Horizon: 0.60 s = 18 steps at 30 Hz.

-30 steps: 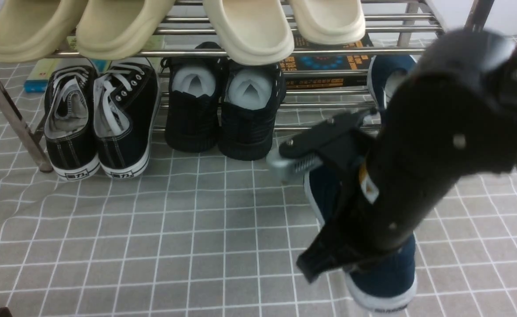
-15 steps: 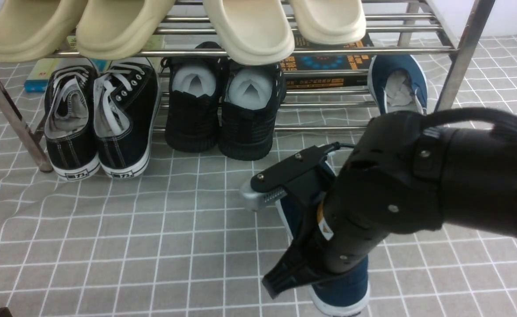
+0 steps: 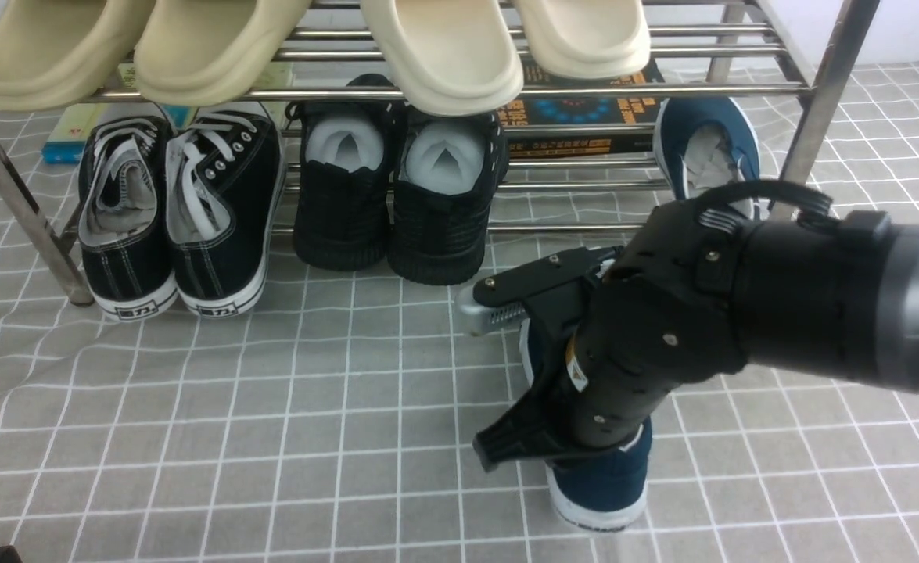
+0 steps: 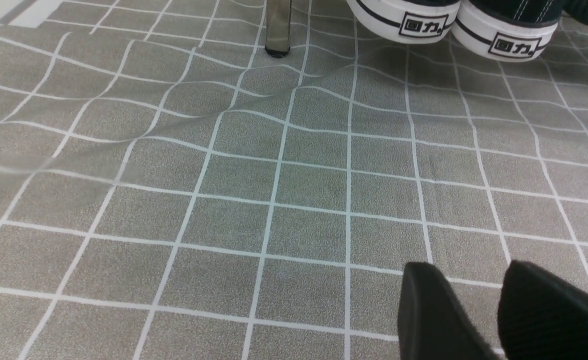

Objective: Take the shoes off the shelf with your hand from the grey coffee tablecloth.

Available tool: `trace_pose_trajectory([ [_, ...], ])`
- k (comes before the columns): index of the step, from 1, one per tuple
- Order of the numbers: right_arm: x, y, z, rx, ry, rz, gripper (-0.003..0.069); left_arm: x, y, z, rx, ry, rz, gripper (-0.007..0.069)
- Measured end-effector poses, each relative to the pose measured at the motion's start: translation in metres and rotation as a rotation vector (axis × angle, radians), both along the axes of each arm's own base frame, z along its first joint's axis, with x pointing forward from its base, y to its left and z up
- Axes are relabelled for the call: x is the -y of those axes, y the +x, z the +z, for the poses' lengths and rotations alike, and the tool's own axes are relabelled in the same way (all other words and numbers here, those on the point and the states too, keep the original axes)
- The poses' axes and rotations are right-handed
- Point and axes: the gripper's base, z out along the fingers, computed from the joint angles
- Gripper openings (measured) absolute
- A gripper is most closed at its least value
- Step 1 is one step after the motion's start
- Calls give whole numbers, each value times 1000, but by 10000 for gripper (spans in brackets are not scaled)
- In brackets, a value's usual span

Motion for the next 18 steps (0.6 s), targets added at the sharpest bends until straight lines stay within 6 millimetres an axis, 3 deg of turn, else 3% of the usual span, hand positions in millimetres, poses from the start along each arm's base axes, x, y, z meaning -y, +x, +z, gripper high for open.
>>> trace_pose_trajectory([
  [3, -2, 1, 1, -1, 9, -3, 251, 0, 0, 0, 0, 0, 0, 240],
  [4, -2, 1, 1, -1, 10, -3, 251, 0, 0, 0, 0, 0, 0, 240],
  [6, 1, 5, 15, -6, -10, -2, 372, 0, 0, 0, 0, 0, 0, 240],
  [8, 3, 8, 23, -2, -20, 0, 402, 0, 0, 0, 0, 0, 0, 240],
  [9, 10, 17, 44, 30, -34, 2, 439, 0, 0, 0, 0, 0, 0, 240],
  [13, 33, 46, 80, 159, -70, -37, 463, 0, 0, 0, 0, 0, 0, 240],
  [18, 61, 74, 89, 272, -113, -94, 465, 0, 0, 0, 0, 0, 0, 240],
])
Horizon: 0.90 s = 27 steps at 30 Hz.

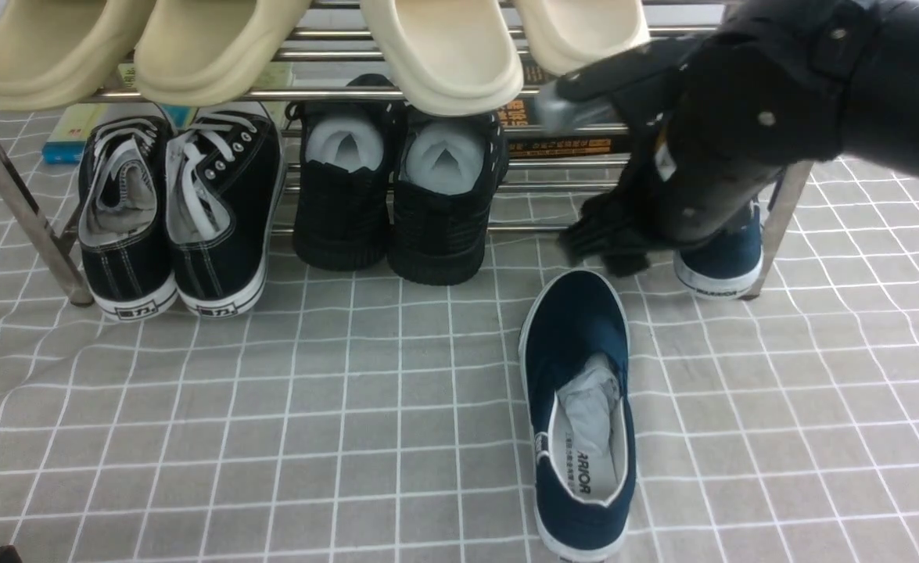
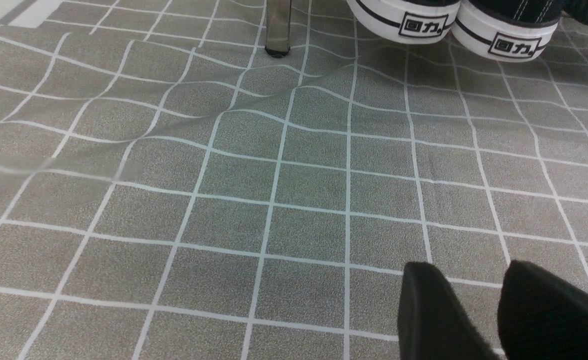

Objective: Take the shoes off the shelf with your hand from the grey coffee tablecloth.

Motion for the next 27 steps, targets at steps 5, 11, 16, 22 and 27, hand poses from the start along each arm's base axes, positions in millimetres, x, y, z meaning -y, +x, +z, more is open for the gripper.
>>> trace_pose_trajectory([
  [5, 29, 32, -3, 96, 16, -92, 463, 0, 0, 0, 0, 0, 0, 240],
  [11, 42, 59, -30, 97, 47, -175, 442, 0, 0, 0, 0, 0, 0, 240],
  [16, 37, 74, -60, 80, 14, -156, 388, 0, 0, 0, 0, 0, 0, 240],
  [22, 37, 71, -66, 34, -18, -169, 55, 0, 0, 0, 0, 0, 0, 240],
  [27, 25, 40, -37, -63, -10, -132, 16, 0, 0, 0, 0, 0, 0, 240],
])
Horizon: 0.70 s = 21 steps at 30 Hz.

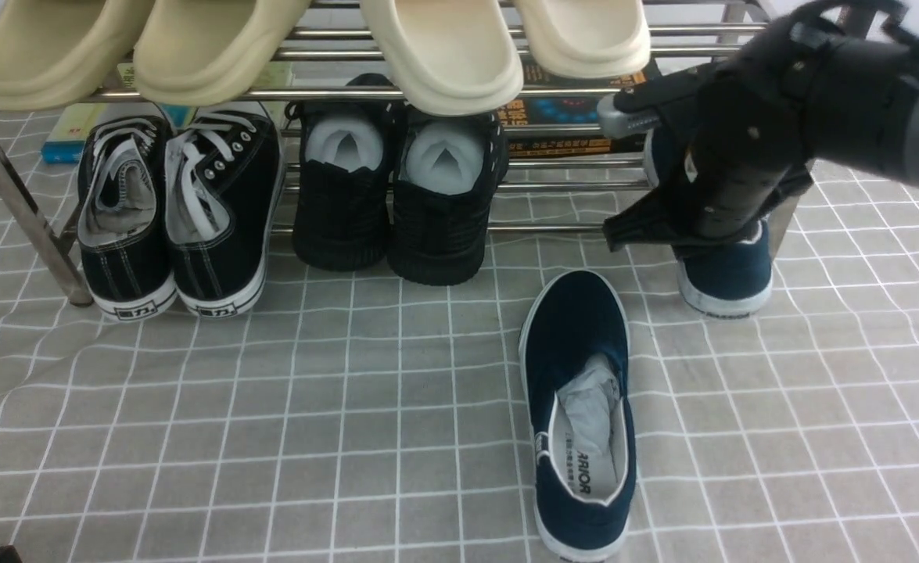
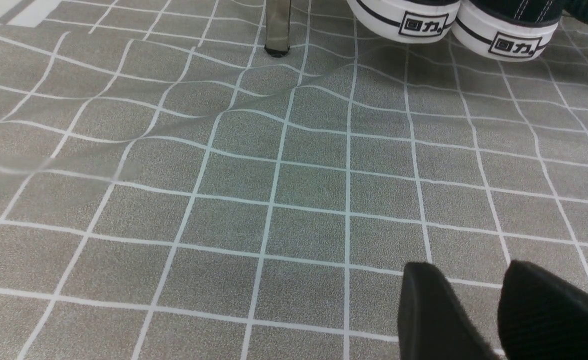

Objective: Take the shoes off the shelf with your hand from the grey coffee tablecloth.

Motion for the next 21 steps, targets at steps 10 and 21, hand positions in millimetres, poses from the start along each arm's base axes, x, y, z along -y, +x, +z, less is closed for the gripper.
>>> trace_pose_trajectory([
  [10, 4, -102, 66, -90, 46, 71, 16, 0, 0, 0, 0, 0, 0, 240],
  [21, 9, -125, -9, -167, 98, 34, 16, 0, 0, 0, 0, 0, 0, 240],
])
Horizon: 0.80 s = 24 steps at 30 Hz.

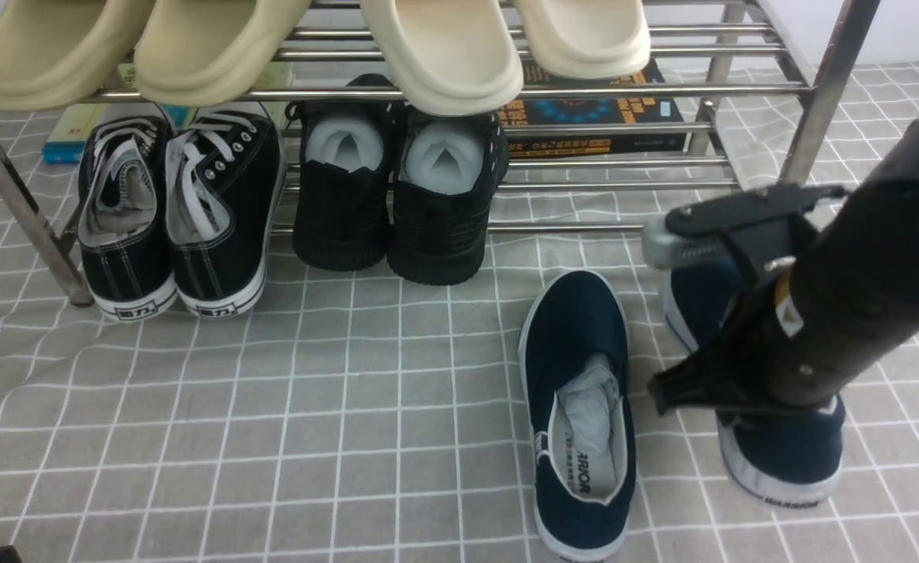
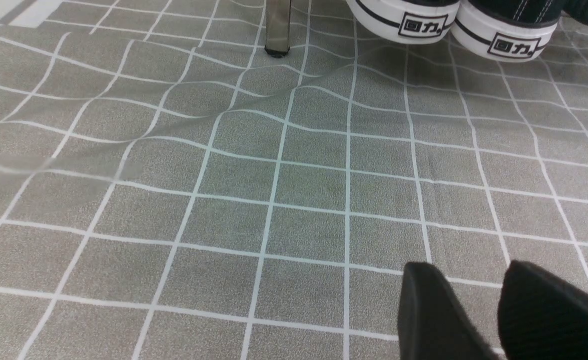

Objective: Take the shoes off the shelf with your hand from the grey coffee tablecloth.

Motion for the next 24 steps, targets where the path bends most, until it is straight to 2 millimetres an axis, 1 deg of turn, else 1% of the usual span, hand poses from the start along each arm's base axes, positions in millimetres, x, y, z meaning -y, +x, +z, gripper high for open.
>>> trace_pose_trajectory([
  [8, -13, 15, -28, 5, 13, 3, 16, 0, 0, 0, 0, 0, 0, 240],
  [15, -16, 22, -45, -8, -13, -14, 19, 0, 0, 0, 0, 0, 0, 240],
  [24, -16, 23, -48, -10, -24, -31, 22, 0, 0, 0, 0, 0, 0, 240],
])
